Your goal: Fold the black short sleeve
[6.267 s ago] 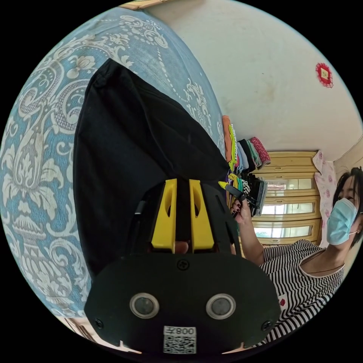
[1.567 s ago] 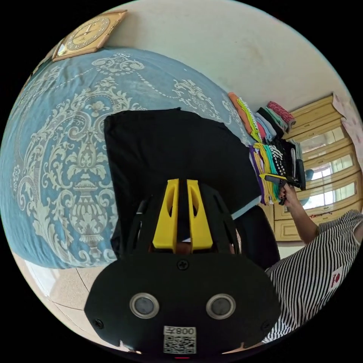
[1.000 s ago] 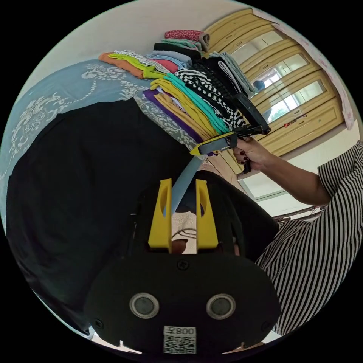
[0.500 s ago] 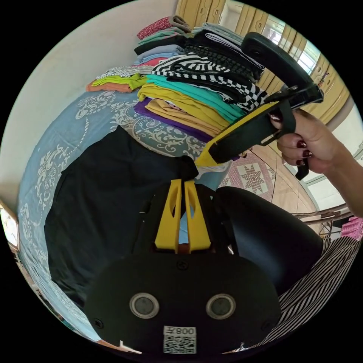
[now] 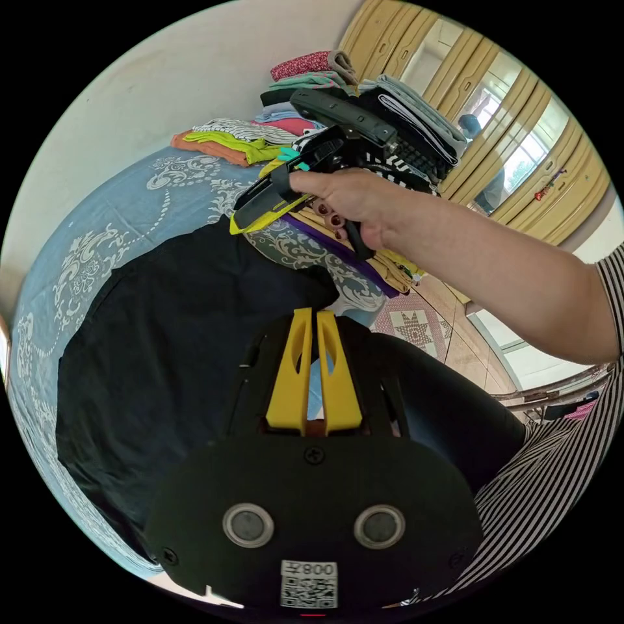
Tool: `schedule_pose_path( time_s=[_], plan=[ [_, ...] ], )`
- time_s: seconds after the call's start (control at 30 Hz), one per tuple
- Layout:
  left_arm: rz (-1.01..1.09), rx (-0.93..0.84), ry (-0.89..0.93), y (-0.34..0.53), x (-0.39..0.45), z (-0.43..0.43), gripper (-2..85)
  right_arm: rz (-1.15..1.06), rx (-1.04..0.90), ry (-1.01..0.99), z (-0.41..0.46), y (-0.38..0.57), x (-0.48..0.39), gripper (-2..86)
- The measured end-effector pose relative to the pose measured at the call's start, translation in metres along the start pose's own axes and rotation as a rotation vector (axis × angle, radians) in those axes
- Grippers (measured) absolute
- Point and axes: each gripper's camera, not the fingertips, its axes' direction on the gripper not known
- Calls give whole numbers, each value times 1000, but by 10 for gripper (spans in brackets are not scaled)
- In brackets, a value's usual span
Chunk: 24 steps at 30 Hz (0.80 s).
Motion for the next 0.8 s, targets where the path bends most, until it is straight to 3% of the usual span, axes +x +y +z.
schedule_pose_path(
  time_s=[0.8],
  plan=[
    [-23,52,83,50,-28,-59,11,45,-30,-165,70,-111,-36,19]
  ],
)
